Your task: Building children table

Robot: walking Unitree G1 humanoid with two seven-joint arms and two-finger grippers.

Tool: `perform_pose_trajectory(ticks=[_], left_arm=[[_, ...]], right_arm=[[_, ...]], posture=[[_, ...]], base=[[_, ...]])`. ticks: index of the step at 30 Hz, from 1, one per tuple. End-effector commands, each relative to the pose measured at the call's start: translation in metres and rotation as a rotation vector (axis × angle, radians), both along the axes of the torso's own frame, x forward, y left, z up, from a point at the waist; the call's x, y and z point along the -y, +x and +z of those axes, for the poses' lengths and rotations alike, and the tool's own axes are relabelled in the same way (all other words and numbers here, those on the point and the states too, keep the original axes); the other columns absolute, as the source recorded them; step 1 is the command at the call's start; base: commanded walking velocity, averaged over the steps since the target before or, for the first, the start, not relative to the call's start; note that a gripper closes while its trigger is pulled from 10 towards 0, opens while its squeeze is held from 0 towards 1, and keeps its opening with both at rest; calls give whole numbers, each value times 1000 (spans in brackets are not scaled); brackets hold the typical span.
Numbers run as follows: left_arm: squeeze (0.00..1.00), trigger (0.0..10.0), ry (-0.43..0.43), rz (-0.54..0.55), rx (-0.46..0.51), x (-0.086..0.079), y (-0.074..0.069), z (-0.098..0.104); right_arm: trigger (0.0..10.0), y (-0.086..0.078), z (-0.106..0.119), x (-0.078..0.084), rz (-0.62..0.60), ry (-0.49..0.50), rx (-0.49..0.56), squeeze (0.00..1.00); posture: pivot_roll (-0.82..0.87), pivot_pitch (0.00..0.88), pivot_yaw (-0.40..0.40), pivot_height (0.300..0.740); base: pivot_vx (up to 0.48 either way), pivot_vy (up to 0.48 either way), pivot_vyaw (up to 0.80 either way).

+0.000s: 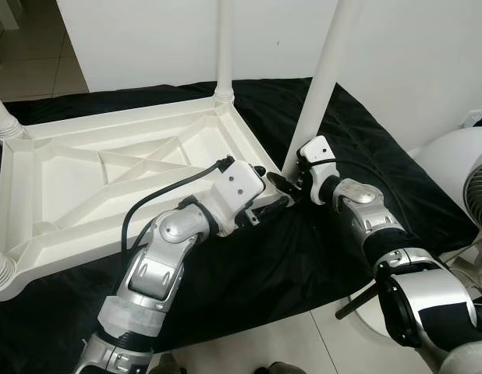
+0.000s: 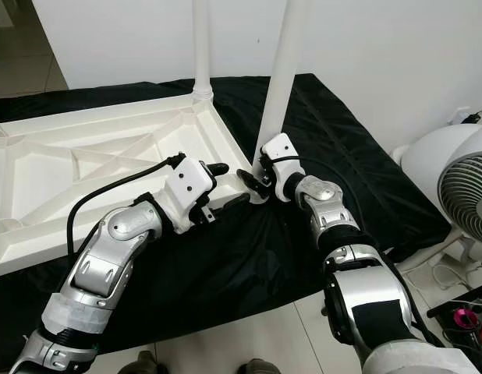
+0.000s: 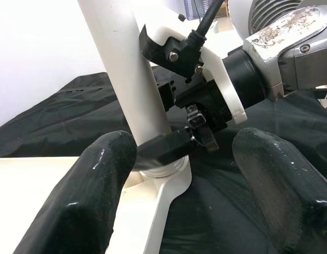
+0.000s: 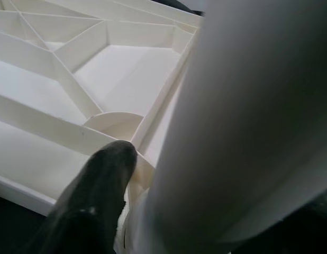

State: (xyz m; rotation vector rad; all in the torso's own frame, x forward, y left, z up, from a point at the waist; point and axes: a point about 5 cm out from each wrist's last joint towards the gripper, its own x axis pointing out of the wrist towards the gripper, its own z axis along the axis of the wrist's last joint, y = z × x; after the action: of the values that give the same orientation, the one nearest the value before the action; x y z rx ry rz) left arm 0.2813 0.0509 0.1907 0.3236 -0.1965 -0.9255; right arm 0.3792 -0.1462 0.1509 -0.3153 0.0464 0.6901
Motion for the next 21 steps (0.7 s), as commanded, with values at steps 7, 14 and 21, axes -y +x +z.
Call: perform_pose_trajectory(ticks=[7, 14, 21], left_arm=[[0, 10000, -18, 60, 19, 0, 2, 2], [0, 10000, -22, 62, 12, 0, 1, 1], [0, 10000, -23, 62, 10, 0, 0, 0]], right_arm=[[0, -7, -20, 5, 12, 0, -80, 0], [10000, -5, -21, 7, -111, 151, -101, 0], [10000, -2, -23, 2, -288, 228, -78, 0]], posture=[[-10, 0, -14, 740], [-9, 3, -22, 740], [-12, 8, -23, 740]], base=[[0, 0, 0], [0, 0, 0], [0, 0, 0]])
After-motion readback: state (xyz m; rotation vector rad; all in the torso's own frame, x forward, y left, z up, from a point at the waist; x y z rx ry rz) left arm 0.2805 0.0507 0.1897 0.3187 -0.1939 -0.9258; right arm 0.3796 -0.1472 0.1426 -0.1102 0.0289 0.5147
